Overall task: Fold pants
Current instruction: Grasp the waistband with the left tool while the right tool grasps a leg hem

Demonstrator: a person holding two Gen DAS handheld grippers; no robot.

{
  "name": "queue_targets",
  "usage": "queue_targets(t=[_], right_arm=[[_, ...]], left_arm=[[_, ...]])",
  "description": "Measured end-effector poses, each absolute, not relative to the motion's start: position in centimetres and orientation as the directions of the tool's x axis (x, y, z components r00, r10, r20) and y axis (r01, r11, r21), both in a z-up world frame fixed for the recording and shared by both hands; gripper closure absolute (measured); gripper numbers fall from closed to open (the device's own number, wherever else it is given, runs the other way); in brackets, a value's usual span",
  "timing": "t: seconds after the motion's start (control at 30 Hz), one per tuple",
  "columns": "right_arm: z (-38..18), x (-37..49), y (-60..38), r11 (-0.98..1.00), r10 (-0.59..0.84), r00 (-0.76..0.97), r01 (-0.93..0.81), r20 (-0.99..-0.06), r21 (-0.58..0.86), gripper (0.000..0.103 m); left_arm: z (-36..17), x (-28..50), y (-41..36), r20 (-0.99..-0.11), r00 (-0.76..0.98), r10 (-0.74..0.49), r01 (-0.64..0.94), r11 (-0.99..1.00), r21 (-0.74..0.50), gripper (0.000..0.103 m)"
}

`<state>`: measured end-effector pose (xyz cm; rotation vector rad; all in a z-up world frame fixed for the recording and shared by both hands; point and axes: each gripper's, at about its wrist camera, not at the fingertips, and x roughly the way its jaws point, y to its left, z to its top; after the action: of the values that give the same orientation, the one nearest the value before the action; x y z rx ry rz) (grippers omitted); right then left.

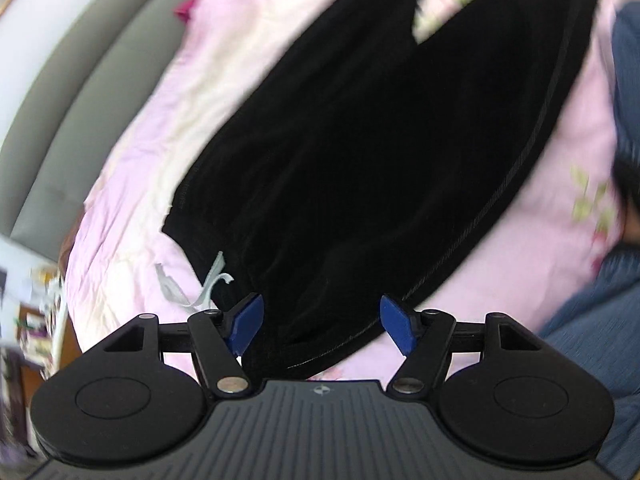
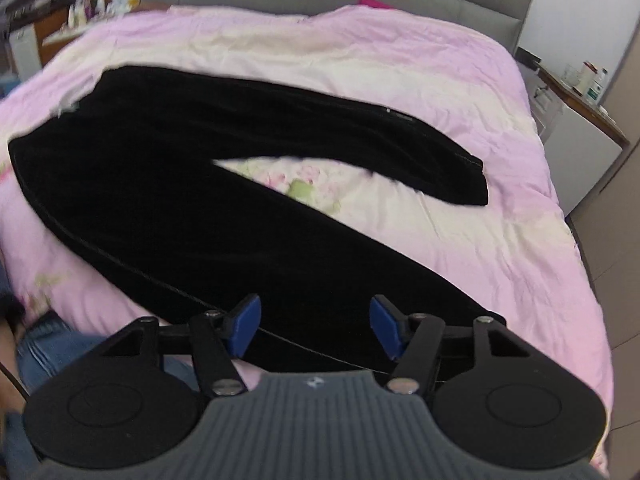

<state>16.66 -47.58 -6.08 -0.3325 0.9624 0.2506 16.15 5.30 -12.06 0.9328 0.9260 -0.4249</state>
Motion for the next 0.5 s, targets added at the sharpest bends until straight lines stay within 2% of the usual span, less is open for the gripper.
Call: queue_targets(t=[0.23, 0.43, 0.5], right_arm=[[-13.2, 18.4, -52.4, 0.837, -0.086, 0.372, -0.475, -0.924, -0.270, 0.044], [-17.1, 19.6, -54.2, 0.774, -0.113, 0.297, -0.572, -0.948, -0.271, 0.035], [-18.1, 20.3, -54.1, 0.731, -0.126, 0.278, -0.623, -0.952, -0.279, 0.028]], left_arm=[[-18.3, 18.7, 5.7, -0.870, 0.471, 0.148, 0.754, 0.445, 0.484, 0.024], [-21.4, 19.8, 6.1, -0.904, 0.386, 0.187, 0.800, 0.421, 0.428, 0.024], [-22.1, 20.0, 6.3, -0.905, 0.369, 0.210, 0.811, 0.404, 0.424, 0.024]])
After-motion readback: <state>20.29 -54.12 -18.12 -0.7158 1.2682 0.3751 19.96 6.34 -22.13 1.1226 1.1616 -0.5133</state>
